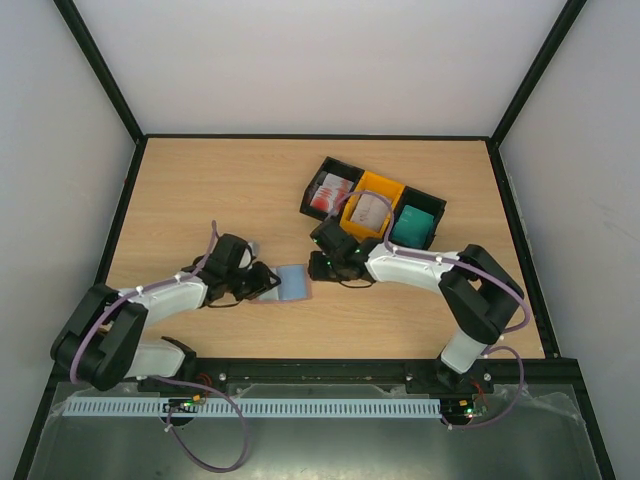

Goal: Put the credit cards into the card holder

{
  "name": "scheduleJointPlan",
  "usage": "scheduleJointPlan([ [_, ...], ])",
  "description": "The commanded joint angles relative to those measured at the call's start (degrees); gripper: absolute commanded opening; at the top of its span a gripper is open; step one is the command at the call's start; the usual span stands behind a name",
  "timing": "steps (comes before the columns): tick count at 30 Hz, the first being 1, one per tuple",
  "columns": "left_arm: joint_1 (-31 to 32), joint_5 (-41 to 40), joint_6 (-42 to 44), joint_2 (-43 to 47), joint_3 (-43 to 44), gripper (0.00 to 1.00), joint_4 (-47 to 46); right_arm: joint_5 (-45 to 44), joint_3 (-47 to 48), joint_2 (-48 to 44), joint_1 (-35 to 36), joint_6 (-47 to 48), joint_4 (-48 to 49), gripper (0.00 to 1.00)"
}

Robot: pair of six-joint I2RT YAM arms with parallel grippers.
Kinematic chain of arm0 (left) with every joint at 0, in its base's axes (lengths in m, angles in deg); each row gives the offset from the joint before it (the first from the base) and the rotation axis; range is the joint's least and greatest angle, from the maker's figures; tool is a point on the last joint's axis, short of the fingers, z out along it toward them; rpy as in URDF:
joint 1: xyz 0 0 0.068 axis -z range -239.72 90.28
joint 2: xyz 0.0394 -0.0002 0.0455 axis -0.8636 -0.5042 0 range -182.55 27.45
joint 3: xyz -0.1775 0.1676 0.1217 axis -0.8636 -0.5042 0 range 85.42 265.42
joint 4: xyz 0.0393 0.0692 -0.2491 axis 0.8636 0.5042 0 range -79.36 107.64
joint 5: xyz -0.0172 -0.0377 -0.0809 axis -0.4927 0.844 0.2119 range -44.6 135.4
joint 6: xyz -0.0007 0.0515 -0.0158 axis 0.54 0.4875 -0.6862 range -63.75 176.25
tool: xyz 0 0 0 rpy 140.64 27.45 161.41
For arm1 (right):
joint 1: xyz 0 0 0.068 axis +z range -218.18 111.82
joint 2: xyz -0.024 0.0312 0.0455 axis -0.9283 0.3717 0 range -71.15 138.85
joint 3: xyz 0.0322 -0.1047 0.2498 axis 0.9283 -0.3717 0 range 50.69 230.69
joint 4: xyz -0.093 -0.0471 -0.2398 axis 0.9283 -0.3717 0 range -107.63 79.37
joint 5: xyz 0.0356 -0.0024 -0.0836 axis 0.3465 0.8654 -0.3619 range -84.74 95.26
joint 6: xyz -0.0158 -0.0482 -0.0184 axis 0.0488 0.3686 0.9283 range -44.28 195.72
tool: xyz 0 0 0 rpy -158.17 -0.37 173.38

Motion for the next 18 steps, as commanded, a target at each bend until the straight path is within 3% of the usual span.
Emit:
scheduleJointPlan([
  [1,0.89,0.95,1.39,-1.26,1.56,0.3,-0.41,-8.42,4.16,-0.47,0.4,2.99,-8.24,0.34],
  [9,1.12,-1.24,1.94,0.45,2.23,0.29,3.35,-17.54,10.35,-1.59,3.64,5.02,-15.5,0.47],
  [18,1.12,-6.79,1.43,5.81,3.5,0.31,12.81,-11.47,15.65,5.96,10.59,3.84,-11.77,0.48],
])
